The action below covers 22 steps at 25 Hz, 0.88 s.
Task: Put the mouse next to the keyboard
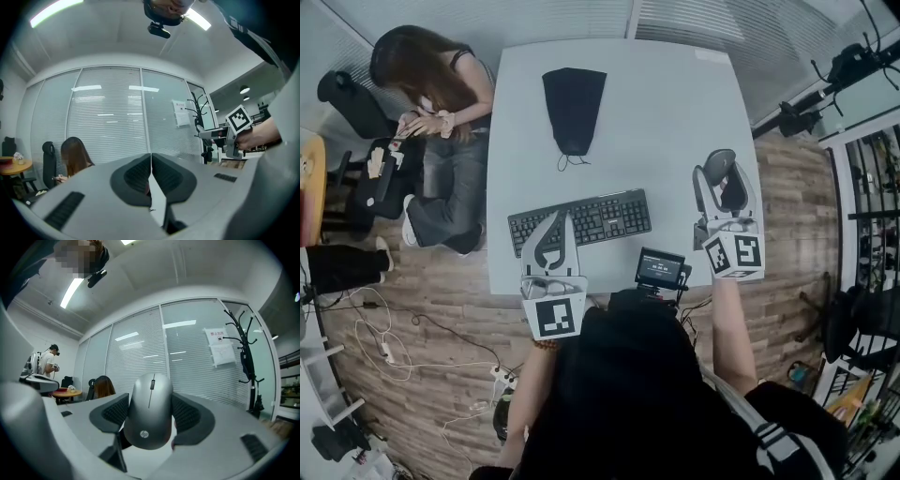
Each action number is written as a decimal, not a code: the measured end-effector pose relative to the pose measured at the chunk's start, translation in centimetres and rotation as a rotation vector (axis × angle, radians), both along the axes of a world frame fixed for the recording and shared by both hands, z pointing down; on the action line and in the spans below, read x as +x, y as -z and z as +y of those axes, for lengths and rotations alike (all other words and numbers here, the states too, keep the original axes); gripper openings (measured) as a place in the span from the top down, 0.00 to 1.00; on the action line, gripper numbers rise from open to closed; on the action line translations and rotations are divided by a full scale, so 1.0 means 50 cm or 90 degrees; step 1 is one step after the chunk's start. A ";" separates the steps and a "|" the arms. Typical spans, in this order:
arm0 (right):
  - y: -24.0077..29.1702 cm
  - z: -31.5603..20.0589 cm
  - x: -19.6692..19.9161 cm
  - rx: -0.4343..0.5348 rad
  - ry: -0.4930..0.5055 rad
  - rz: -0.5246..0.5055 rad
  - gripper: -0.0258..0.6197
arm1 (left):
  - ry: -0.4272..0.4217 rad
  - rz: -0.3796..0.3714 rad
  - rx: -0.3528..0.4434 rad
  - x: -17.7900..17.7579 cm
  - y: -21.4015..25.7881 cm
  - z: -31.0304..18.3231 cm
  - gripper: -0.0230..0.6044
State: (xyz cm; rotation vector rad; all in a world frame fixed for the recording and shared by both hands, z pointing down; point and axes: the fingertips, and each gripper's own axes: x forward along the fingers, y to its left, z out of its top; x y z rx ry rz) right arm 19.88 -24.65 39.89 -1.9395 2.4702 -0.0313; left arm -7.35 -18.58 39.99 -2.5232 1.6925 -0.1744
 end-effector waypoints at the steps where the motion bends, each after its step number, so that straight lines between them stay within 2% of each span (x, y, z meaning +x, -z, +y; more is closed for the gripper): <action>1: -0.007 -0.001 0.001 -0.004 0.001 0.001 0.51 | 0.000 -0.001 -0.003 0.001 -0.002 0.000 0.94; 2: -0.014 -0.001 0.000 -0.008 0.002 0.000 0.51 | 0.001 -0.001 -0.008 0.001 -0.005 0.002 0.94; 4: -0.030 -0.004 -0.004 -0.020 0.005 -0.005 0.51 | 0.021 0.039 -0.025 -0.004 -0.010 0.004 0.94; 5: -0.037 -0.007 -0.004 -0.026 0.005 -0.008 0.51 | 0.023 0.039 -0.025 -0.004 -0.010 0.003 0.94; 10: -0.078 -0.018 0.003 -0.055 0.006 -0.010 0.51 | -0.031 -0.111 0.005 0.009 -0.009 0.002 0.94; 11: -0.087 -0.020 0.001 -0.060 0.008 -0.008 0.51 | -0.035 -0.125 0.007 0.008 -0.009 0.002 0.94; 22: -0.220 -0.038 0.009 -0.147 0.008 -0.001 0.51 | -0.022 -0.135 -0.006 -0.001 -0.019 0.007 0.94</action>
